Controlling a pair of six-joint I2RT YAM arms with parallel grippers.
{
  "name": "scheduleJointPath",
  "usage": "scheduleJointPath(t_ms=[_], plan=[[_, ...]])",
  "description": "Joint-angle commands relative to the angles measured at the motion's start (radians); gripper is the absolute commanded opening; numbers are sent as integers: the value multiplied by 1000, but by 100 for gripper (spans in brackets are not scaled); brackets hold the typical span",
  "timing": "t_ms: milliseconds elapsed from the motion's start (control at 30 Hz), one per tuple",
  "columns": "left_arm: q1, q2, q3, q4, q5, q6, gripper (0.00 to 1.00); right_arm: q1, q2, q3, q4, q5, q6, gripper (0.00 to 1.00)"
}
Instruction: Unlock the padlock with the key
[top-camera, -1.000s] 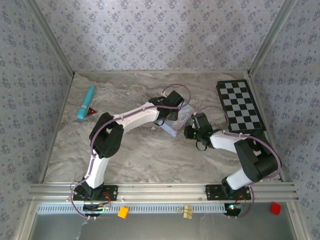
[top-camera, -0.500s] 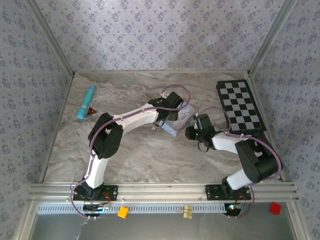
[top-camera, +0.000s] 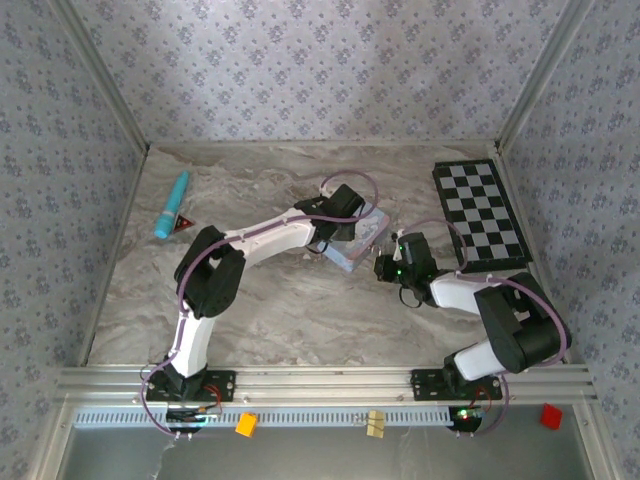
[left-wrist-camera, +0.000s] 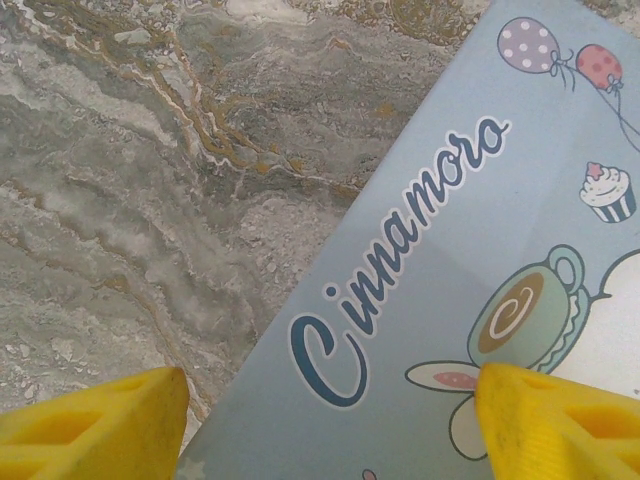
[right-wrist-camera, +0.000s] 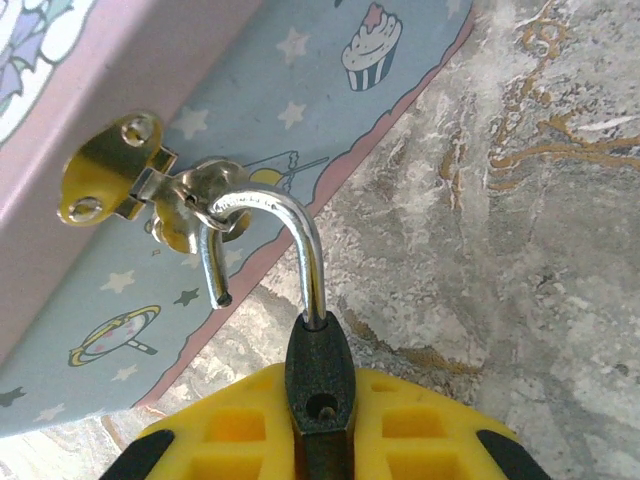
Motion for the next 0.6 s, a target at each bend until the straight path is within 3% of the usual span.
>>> scheduleJointPath(t_ms=[0, 200, 433, 567], plan=[[24, 26, -52, -115, -28, 3, 75, -12, 4, -13, 32, 1, 15, 6], [12, 26, -63, -109, -15, -8, 75, -7, -41, -24, 120, -37, 159, 1], [-4, 16, -83, -91, 2, -34, 75, 12, -47, -26, 227, -4, 325, 0], [-7, 10, -85, -90, -4, -39, 75, 3, -42, -21, 202, 32, 353, 0]])
